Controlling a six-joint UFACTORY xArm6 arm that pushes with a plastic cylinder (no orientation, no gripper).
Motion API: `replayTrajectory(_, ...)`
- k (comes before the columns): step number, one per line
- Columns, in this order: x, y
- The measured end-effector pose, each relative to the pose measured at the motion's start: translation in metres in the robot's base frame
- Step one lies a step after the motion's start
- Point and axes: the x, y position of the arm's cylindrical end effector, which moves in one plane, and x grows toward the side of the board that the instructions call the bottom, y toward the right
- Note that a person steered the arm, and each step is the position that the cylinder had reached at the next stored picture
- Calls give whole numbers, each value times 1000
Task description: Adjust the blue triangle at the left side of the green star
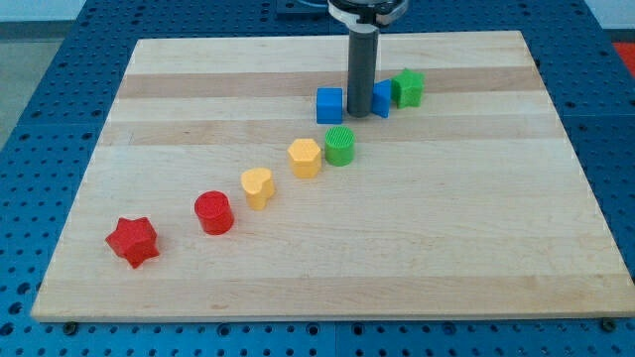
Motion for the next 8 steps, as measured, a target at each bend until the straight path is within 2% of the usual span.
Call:
replayTrajectory(2, 52, 0)
replayTrajectory(8, 1, 10)
